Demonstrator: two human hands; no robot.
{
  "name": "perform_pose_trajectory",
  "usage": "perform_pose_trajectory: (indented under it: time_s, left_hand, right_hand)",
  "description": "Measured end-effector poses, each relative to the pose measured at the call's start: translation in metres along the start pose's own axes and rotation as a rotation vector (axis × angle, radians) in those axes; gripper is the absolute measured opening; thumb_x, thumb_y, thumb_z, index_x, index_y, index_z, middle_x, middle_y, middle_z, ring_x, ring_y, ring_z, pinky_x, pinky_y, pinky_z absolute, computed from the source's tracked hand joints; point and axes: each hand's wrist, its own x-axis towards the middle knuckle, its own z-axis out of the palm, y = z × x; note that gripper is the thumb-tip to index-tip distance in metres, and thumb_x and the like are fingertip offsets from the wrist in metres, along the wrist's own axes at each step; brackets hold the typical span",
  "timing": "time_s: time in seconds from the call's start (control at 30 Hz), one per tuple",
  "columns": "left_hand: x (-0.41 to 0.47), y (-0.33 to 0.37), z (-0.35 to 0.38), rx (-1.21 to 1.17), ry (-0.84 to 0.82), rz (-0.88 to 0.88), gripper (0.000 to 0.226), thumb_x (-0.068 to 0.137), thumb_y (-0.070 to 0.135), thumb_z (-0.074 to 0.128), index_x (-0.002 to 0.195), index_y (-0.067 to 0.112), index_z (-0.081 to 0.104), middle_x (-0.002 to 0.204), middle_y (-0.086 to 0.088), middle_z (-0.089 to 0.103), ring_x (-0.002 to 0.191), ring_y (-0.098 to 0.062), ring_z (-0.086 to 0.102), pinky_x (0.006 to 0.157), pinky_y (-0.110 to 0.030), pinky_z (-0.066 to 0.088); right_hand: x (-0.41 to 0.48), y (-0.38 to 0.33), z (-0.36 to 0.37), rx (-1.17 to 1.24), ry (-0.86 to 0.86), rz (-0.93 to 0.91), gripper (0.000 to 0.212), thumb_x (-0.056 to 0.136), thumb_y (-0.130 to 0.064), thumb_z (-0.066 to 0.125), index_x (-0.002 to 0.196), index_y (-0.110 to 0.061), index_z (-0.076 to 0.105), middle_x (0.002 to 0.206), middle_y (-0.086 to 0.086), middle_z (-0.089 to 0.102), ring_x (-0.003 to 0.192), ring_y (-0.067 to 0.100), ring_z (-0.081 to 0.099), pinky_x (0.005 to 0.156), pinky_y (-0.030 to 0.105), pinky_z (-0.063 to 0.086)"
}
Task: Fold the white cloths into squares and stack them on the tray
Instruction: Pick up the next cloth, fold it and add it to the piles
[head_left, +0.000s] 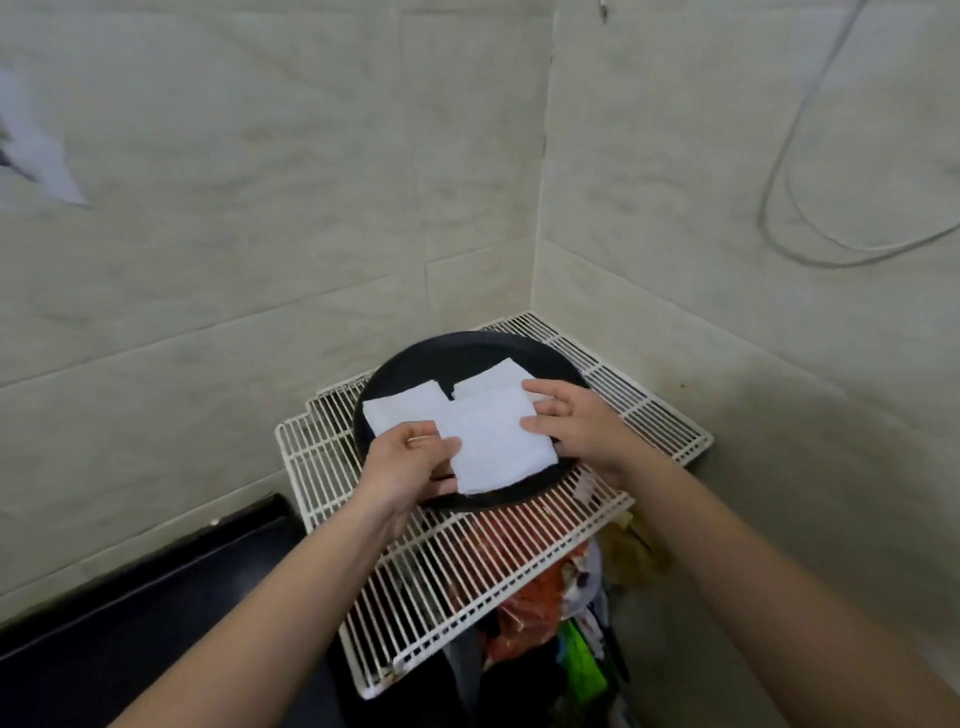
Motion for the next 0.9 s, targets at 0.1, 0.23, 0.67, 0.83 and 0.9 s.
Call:
perform_pose_trajectory:
  time_s: [0.1,0.23,0.67,0.83,0.9]
  left_hand:
    - [0.04,0.009,0.033,0.012,0.1,-0.021,0.031,0.085,0.008,0.074,0.111,0.007,0.059,0.099,-0.016,0.071,0.083,-0.026,0.073,0.062,-0.032,0.059]
    - [0.078,0.014,0.061,-0.01,0.173,-0.064,0.035,0.086,0.006,0.073,0.115,0.008,0.055,0.097,-0.017,0.07,0.077,-0.027,0.072,0.066,-0.035,0.061]
    - [0.105,0.008,0.076,0.13,0.309,0.031,0.029,0.083,-0.004,0.069,0.105,0.009,0.054,0.093,-0.018,0.064,0.066,-0.027,0.066,0.065,-0.038,0.062]
    - [0.108,0.0,0.074,0.389,0.357,0.085,0.031,0.084,0.007,0.07,0.112,0.012,0.056,0.102,-0.008,0.066,0.079,-0.026,0.071,0.073,-0.045,0.061]
    - [0.104,0.0,0.075,0.62,0.378,0.202,0.034,0.085,0.019,0.071,0.116,0.015,0.057,0.107,0.002,0.063,0.086,-0.019,0.068,0.08,-0.041,0.058]
  right_hand:
    - [0.054,0.0,-0.028,-0.061,0.006,-0.016,0.046,0.089,-0.009,0.071,0.131,-0.024,0.059,0.121,0.008,0.065,0.106,0.02,0.067,0.096,0.043,0.055]
    - [0.11,0.006,-0.048,-0.067,-0.024,0.005,0.047,0.09,-0.003,0.069,0.134,-0.013,0.057,0.124,0.013,0.065,0.106,0.022,0.066,0.092,0.033,0.054]
    - [0.161,0.017,-0.054,-0.169,-0.109,0.007,0.049,0.093,-0.006,0.066,0.139,-0.015,0.054,0.128,0.006,0.061,0.116,0.021,0.061,0.097,0.03,0.049]
    - [0.162,0.025,-0.06,-0.271,-0.043,-0.035,0.045,0.09,-0.013,0.068,0.133,-0.021,0.059,0.123,-0.001,0.064,0.113,0.017,0.063,0.1,0.036,0.052]
    - [0.16,0.026,-0.063,-0.326,0.003,-0.083,0.041,0.09,-0.017,0.068,0.13,-0.022,0.061,0.118,-0.005,0.064,0.106,0.014,0.065,0.1,0.037,0.052]
